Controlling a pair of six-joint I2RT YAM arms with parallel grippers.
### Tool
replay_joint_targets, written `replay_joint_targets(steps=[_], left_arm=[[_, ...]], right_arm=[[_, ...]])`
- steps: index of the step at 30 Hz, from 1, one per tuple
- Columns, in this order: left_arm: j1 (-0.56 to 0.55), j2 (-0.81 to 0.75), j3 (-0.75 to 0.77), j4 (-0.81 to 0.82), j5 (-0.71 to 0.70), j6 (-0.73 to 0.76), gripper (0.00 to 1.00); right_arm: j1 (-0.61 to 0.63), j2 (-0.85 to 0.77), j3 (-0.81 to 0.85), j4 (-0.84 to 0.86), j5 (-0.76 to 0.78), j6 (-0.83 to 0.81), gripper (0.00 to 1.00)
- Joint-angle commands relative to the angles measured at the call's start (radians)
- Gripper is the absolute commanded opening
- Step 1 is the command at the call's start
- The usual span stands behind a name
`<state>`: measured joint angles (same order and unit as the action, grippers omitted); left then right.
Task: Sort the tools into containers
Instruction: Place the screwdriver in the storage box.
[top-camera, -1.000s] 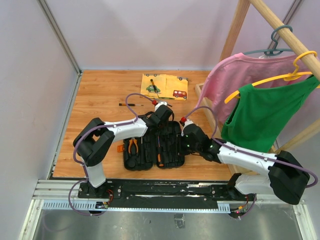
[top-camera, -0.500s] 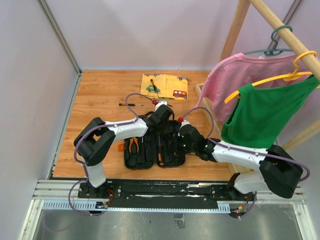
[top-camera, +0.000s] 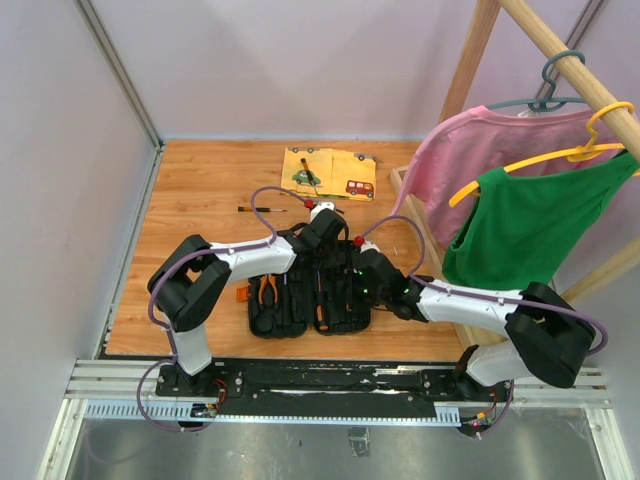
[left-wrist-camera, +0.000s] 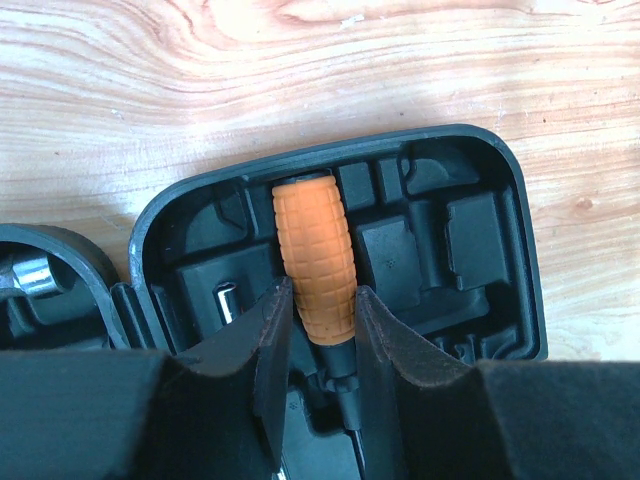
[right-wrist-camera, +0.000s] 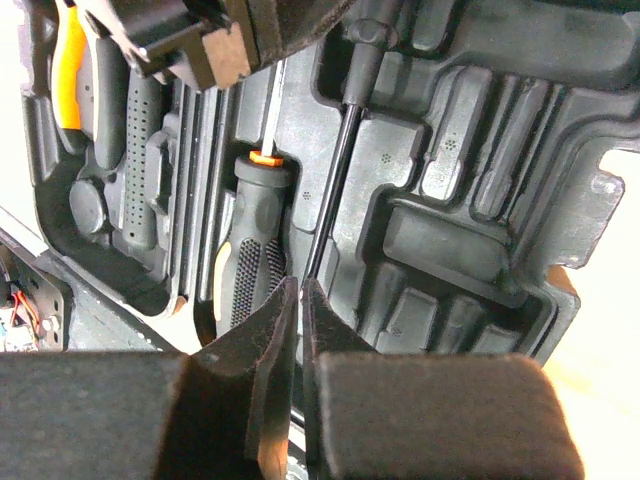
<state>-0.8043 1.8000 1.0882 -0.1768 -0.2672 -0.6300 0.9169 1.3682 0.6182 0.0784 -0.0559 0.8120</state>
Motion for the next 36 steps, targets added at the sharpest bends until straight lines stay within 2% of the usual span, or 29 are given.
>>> replay_joint_targets(steps=[1,13,23,36], left_arm=[[0.016,0.052,-0.028,-0.016,-0.009,0.013,0.24],[0.016,0.05,-0.031,-0.016,-0.01,0.015,0.23],[0.019,0.05,-0.032,-0.015,-0.007,0.016,0.22],[0.025,0.042,-0.046,-0.002,0.003,0.018,0.2]], right_arm=[[0.014,0.019,0.029,0.022,0.004,0.01,0.06],[0.014,0.077,0.052,-0.002,0.014,0.006,0.04],[0.014,0.113,0.069,-0.099,0.062,0.017,0.01],[0.028,0.219,0.042,-0.276,0.222,0.078,0.01]])
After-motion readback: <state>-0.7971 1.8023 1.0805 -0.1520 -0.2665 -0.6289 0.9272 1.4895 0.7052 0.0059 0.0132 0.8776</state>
